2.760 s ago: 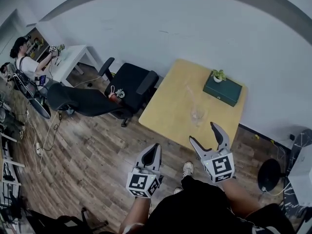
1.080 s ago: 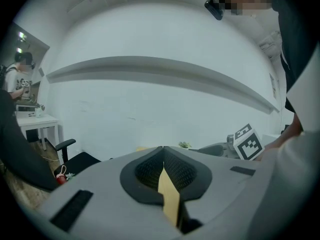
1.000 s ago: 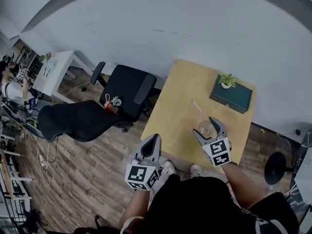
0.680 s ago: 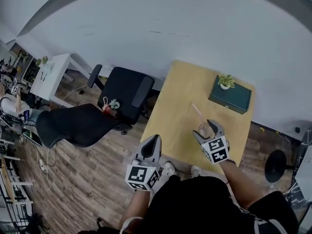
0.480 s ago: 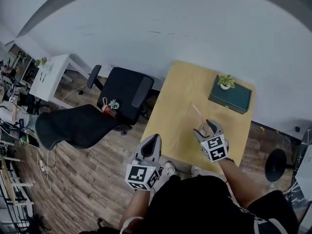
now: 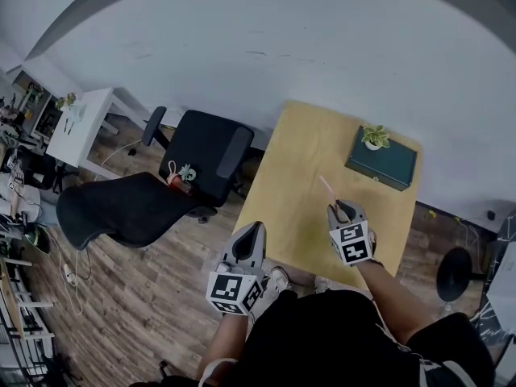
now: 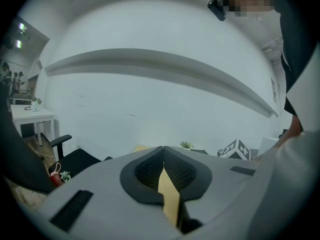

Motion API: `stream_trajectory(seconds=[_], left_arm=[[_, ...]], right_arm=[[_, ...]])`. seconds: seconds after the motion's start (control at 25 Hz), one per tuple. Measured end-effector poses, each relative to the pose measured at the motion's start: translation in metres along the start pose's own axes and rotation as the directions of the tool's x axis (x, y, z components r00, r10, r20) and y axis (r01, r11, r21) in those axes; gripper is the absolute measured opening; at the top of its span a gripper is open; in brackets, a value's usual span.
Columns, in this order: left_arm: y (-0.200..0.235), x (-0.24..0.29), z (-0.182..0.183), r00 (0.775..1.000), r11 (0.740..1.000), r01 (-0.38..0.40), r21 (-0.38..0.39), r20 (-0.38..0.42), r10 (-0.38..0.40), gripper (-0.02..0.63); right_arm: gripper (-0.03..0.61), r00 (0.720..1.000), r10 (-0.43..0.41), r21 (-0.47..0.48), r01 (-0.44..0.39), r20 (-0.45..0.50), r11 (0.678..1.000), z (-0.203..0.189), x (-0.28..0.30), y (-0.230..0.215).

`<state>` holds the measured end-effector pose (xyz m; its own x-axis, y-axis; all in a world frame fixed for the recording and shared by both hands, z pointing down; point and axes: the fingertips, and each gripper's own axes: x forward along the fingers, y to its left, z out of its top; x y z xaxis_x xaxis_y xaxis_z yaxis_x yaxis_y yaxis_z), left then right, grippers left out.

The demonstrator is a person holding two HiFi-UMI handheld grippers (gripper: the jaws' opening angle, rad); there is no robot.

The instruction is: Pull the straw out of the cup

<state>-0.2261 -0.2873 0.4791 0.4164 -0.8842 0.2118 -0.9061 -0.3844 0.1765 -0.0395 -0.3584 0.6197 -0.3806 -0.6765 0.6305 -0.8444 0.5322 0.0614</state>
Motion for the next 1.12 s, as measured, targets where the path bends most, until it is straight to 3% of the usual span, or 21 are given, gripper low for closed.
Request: stream_trajectory(seconds=[0.16, 0.76, 1.12], left_arm=[[0.001, 0.001, 0.000, 1.000, 1.000, -0.001, -0.004, 0.002, 0.001, 0.018], [-0.004, 0.001, 0.004, 1.000, 1.000, 0.010, 0.001, 0.014, -0.010, 0.018], [-0.012, 0.003, 0.005, 0.999, 1.000, 0.030, 0.002, 0.017, -0.030, 0.018]], right_arm=[[0.051, 1.000, -0.024, -0.008, 0.024, -0.008, 1.000, 0.003, -0.002, -0.004], [0.052, 0.998, -0.045, -0.003, 0.045, 0.049, 0.999, 0.013, -0.015, -0.012], [0.052, 0.973, -0.067, 0.027, 0.062, 0.221, 0.998, 0.062, -0.059, -0.018]])
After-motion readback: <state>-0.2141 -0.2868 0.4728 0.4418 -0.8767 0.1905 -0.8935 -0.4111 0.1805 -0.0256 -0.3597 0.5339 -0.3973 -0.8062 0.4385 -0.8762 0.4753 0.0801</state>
